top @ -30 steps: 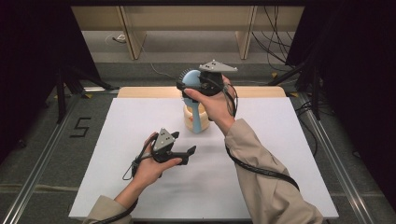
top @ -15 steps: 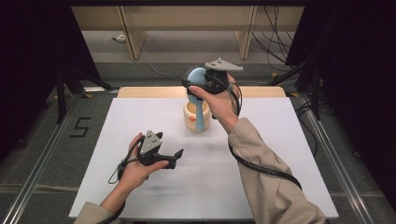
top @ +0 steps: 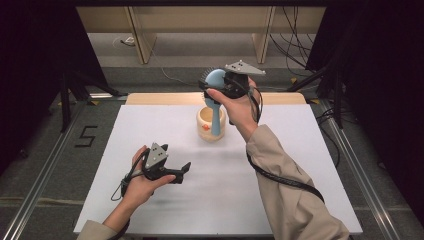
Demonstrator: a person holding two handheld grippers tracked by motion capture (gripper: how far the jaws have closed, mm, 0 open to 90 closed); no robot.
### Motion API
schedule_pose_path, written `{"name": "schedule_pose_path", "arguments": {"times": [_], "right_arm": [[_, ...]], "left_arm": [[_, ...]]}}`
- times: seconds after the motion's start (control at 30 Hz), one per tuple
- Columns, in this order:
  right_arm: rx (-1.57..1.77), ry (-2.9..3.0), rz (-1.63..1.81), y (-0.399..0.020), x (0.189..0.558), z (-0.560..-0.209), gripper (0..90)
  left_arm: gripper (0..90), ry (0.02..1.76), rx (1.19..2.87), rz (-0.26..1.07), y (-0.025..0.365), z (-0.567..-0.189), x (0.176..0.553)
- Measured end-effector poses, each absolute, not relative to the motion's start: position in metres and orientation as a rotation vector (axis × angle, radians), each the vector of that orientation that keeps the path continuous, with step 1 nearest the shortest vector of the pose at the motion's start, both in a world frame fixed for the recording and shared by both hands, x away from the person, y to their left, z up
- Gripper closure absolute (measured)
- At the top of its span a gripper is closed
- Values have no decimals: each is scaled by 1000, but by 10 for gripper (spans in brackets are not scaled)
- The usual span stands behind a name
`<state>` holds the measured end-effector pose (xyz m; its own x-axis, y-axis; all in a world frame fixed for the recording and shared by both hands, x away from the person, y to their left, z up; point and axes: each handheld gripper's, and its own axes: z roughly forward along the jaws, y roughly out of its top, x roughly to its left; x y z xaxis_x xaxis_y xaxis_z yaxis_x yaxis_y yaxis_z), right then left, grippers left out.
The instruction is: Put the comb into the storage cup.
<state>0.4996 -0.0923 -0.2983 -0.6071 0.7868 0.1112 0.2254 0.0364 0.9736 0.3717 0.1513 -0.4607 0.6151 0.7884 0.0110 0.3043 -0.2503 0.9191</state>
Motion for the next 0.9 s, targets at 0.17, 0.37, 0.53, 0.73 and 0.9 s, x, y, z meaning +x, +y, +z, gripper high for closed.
{"name": "schedule_pose_path", "arguments": {"times": [0.17, 0.37, 0.53, 0.73, 0.9], "right_arm": [[1027, 1849, 1605, -93, 500, -298, 206], [1027, 1826, 1612, -95, 501, -296, 207], [1032, 1819, 1615, -97, 502, -295, 207], [1038, 1805, 1620, -98, 504, -293, 207], [1039, 1802, 1616, -99, 505, -293, 207]], "left_arm": [[0, 895, 1826, 596, 155, -463, 372], [0, 904, 1824, 608, 157, -462, 371], [0, 907, 1819, 608, 158, -462, 370], [0, 911, 1818, 606, 160, -462, 370], [0, 916, 1817, 604, 160, -463, 370]]}}
